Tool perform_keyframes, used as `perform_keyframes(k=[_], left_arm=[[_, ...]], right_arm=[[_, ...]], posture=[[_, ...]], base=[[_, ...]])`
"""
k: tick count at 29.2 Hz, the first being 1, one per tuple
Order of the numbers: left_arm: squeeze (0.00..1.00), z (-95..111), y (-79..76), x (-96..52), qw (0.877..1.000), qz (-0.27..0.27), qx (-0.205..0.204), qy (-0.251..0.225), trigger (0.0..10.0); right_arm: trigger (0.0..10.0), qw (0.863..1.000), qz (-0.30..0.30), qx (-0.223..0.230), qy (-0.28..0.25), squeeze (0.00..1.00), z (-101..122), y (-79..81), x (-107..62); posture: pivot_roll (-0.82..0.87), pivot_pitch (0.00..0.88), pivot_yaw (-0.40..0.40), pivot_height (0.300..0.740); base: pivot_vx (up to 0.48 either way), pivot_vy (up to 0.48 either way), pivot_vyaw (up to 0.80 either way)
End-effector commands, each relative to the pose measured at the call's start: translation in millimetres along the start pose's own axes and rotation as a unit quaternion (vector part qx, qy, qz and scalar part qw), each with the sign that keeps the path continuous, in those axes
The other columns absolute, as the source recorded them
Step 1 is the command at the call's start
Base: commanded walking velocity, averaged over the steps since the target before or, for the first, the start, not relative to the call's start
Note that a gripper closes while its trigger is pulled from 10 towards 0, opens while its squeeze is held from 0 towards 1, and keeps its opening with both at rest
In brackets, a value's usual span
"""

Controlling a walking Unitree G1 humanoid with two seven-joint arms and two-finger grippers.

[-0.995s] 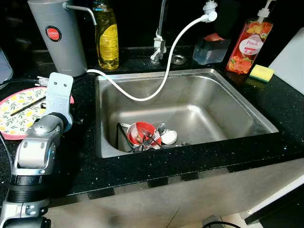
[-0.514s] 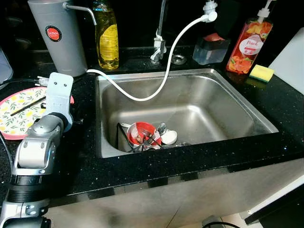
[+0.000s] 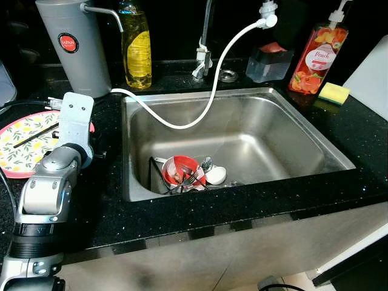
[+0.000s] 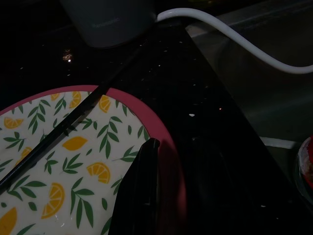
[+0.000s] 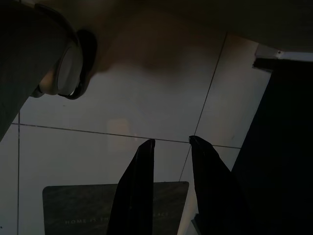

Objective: Kitchen organization

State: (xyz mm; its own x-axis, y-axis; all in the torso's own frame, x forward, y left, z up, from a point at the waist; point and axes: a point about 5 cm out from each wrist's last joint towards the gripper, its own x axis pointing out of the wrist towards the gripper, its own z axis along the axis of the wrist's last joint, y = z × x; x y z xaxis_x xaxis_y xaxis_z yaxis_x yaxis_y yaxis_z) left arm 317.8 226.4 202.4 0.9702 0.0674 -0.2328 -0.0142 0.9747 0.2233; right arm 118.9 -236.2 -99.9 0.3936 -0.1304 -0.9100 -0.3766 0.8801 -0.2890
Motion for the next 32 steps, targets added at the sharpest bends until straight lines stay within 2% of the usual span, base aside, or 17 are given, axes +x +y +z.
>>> perform_keyframes(k=[1, 32], left_arm=[[0.0, -1.6, 0.1, 1.5, 1.0, 0.002, 0.009, 0.01, 10.0], [0.0, -3.6, -6.9, -1.5, 1.0, -0.003, 0.0, 0.009, 10.0]], right_arm=[[10.0, 1.0, 0.001, -0.003, 0.005, 0.0, -3.1, 1.5, -0.4], [10.0, 1.0, -0.007, -0.011, 0.007, 0.0, -5.8, -7.2, -1.3]], posture=[[0.09, 0.0, -0.032, 0.74], [0.09, 0.0, -0.056, 0.74]], base=[[0.0, 0.0, 0.0], [0.0, 0.0, 0.0]])
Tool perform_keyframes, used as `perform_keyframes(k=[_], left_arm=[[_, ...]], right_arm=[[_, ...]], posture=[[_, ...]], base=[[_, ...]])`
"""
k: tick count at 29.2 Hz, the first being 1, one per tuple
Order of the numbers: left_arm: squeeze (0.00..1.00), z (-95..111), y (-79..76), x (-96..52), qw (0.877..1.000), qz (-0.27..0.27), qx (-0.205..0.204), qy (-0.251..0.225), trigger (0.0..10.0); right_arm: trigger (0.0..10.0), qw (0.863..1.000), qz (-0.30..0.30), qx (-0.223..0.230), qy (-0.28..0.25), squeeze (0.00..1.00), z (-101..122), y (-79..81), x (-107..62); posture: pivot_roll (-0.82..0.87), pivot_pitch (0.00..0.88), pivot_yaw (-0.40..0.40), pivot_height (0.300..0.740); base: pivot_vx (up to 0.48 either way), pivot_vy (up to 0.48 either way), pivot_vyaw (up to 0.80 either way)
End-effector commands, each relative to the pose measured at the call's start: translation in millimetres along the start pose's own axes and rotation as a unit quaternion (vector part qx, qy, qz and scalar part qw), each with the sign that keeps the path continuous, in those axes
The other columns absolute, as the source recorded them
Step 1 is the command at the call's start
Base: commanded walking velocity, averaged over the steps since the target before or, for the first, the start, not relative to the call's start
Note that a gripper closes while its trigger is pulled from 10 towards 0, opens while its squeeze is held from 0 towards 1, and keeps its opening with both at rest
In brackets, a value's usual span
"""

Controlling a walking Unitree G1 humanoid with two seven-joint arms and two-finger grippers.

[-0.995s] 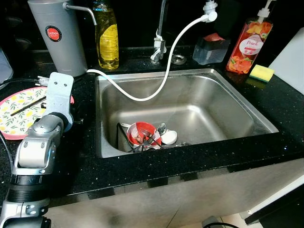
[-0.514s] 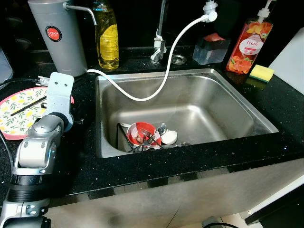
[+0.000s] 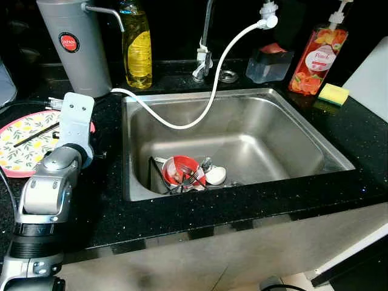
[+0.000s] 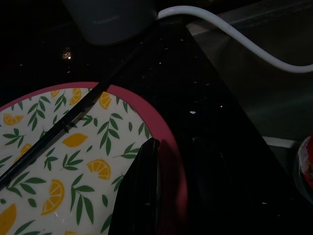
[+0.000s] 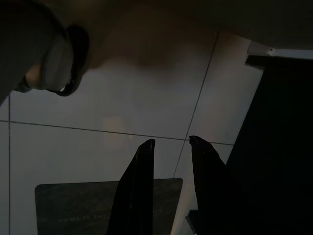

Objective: Kitchen organization

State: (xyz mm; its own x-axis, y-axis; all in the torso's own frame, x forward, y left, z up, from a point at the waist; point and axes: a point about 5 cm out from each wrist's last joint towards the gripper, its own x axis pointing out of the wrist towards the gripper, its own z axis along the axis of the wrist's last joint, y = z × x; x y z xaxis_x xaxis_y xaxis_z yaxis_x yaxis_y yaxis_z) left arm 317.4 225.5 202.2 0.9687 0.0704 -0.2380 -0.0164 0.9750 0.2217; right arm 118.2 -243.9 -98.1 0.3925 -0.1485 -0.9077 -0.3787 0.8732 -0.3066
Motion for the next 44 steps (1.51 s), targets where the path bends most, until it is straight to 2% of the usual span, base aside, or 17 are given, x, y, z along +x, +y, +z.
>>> perform_keyframes(k=[1, 25, 44], left_arm=[[0.0, -3.5, -5.9, -1.0, 1.0, -0.004, 0.001, 0.006, 10.0], [0.0, -2.9, -11.4, -4.8, 1.0, -0.009, -0.004, 0.006, 10.0], [0.0, -2.6, -10.9, -7.6, 1.0, -0.006, -0.004, 0.007, 10.0]], right_arm=[[10.0, 1.0, 0.001, -0.006, 0.002, 0.0, -2.3, -0.3, -0.4], [10.0, 1.0, -0.003, 0.004, 0.006, 0.0, -5.0, -2.7, -0.9], [10.0, 1.0, -0.004, 0.006, -0.006, 0.0, 1.2, -2.0, -0.1]], posture=[[0.09, 0.0, -0.056, 0.74], [0.09, 0.0, -0.057, 0.74], [0.09, 0.0, -0.059, 0.74]], base=[[0.0, 0.0, 0.0], [0.0, 0.0, 0.0], [0.0, 0.0, 0.0]])
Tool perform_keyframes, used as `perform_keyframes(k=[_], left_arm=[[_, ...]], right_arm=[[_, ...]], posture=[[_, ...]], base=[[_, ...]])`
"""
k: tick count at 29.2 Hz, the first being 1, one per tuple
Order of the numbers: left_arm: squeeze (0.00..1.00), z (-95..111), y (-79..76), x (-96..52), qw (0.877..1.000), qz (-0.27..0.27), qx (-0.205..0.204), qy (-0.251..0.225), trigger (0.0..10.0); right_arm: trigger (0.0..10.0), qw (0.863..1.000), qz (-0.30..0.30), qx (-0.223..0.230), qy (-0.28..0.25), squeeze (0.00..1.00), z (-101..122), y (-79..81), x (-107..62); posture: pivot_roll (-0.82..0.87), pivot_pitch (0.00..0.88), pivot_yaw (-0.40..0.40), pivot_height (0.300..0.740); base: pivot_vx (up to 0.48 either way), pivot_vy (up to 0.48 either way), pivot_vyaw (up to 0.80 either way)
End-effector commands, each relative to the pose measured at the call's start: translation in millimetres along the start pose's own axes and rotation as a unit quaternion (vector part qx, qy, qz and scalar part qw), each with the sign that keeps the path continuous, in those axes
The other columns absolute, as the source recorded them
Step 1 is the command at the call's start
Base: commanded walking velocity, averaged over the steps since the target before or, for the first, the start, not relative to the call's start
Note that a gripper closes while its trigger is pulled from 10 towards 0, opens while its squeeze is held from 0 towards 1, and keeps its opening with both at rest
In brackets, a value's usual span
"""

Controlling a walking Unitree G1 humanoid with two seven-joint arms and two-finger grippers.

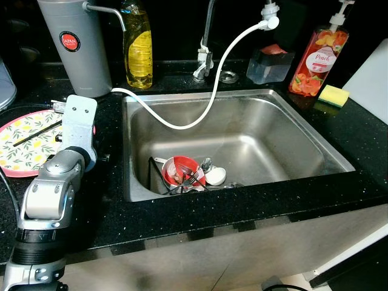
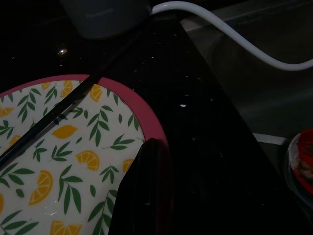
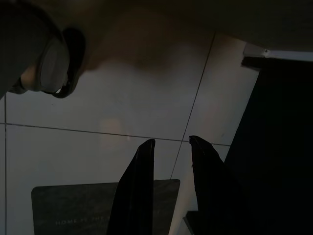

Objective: Kitchen organization

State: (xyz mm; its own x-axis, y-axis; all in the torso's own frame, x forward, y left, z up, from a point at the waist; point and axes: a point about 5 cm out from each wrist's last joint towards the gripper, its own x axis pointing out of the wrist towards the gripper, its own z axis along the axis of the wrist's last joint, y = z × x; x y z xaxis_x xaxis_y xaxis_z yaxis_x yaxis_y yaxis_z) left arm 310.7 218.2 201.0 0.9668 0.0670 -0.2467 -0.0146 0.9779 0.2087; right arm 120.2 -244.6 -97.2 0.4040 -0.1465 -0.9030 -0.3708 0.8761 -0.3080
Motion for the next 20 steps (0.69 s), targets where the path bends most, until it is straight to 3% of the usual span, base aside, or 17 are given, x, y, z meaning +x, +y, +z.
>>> perform_keyframes(k=[1, 20], left_arm=[[0.0, -1.6, -3.4, -1.2, 1.0, -0.003, 0.003, 0.004, 10.0], [0.0, -3.5, -7.9, -5.8, 1.0, -0.008, -0.004, 0.006, 10.0]], right_arm=[[10.0, 1.0, -0.002, 0.003, 0.0, 0.0, -0.6, -0.3, -0.1], [10.0, 1.0, -0.006, 0.007, 0.001, 0.0, -3.0, -6.5, -0.9]], posture=[[0.09, 0.0, -0.056, 0.74], [0.1, 0.0, -0.064, 0.74]], base=[[0.0, 0.0, 0.0], [0.0, 0.0, 0.0]])
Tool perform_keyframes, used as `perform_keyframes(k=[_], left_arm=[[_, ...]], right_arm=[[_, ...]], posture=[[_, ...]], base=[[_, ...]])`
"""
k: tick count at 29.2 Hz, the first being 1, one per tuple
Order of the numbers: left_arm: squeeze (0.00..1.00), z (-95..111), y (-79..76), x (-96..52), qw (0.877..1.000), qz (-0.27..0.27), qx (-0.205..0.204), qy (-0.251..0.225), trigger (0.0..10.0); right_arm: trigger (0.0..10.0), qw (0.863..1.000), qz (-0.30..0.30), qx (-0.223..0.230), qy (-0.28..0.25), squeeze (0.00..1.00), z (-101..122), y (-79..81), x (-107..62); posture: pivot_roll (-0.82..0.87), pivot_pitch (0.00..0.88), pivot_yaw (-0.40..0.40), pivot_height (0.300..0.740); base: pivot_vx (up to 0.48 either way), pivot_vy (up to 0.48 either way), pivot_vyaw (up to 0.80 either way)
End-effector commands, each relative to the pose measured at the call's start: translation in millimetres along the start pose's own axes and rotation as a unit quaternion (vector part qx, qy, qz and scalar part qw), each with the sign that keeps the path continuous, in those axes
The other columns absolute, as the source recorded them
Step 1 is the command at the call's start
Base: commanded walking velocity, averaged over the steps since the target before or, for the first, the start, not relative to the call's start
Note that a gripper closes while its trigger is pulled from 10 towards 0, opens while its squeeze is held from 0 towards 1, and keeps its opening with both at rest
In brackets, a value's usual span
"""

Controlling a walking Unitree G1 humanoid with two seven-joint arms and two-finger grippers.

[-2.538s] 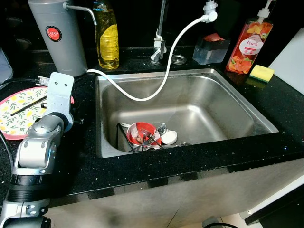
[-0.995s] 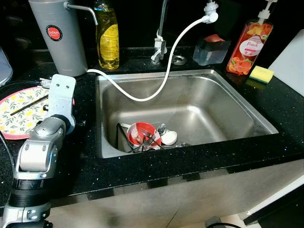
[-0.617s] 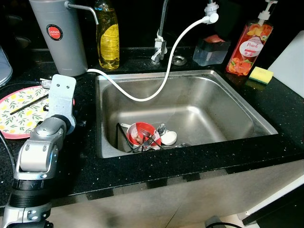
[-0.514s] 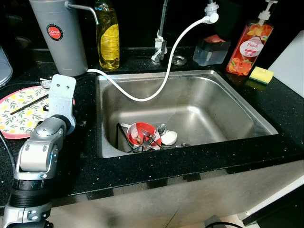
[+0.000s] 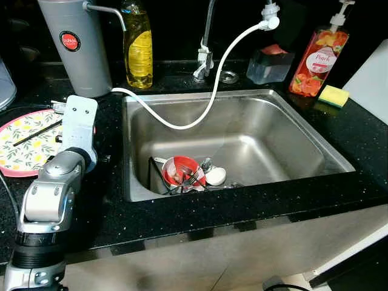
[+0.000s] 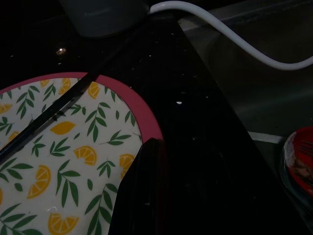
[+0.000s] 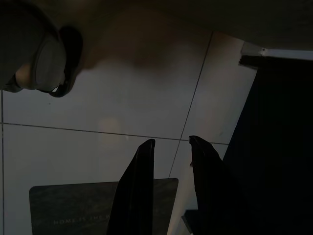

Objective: Kitchen organization

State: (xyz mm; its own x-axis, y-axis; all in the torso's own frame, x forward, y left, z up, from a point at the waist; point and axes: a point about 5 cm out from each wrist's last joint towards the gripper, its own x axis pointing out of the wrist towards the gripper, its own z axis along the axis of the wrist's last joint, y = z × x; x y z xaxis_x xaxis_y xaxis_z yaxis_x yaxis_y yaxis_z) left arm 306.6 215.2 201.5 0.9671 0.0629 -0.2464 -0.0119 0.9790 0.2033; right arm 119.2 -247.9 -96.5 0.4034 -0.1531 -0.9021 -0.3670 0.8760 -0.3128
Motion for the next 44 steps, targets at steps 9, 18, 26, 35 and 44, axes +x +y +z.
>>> perform_keyframes(k=[9, 18, 26, 35, 44], left_arm=[[0.0, -4, -3.4, -0.9, 1.0, -0.003, 0.001, 0.007, 10.0], [0.0, -3, -2.8, -1.6, 1.0, -0.002, 0.003, 0.007, 10.0], [0.0, -3, -4.4, -1.9, 1.0, -0.004, 0.0, 0.007, 10.0], [0.0, -3, -3.8, -0.9, 1.0, -0.002, 0.002, 0.007, 10.0], [0.0, 8, 8.3, 1.7, 0.999, 0.006, -0.034, -0.019, 10.0]], right_arm=[[10.0, 1.0, -0.002, 0.006, -0.006, 0.0, 3, -4.2, 0.2], [10.0, 1.0, -0.004, 0.004, -0.005, 0.0, 3, -6.5, 0.1], [10.0, 1.0, -0.003, 0.003, -0.005, 0.0, 4, -6.0, 0.3], [10.0, 1.0, -0.003, 0.005, -0.005, 0.0, 4, -4.6, 0.5], [10.0, 1.0, -0.001, 0.014, 0.0, 0.0, -1, -0.3, 0.0]], posture=[[0.1, 0.0, -0.068, 0.74], [0.1, 0.0, -0.067, 0.74], [0.1, 0.0, -0.072, 0.74], [0.09, 0.0, -0.061, 0.74], [0.09, 0.0, -0.043, 0.74]], base=[[0.0, 0.0, 0.0], [0.0, 0.0, 0.0], [0.0, 0.0, 0.0], [0.0, 0.0, 0.0], [0.0, 0.0, 0.0]])
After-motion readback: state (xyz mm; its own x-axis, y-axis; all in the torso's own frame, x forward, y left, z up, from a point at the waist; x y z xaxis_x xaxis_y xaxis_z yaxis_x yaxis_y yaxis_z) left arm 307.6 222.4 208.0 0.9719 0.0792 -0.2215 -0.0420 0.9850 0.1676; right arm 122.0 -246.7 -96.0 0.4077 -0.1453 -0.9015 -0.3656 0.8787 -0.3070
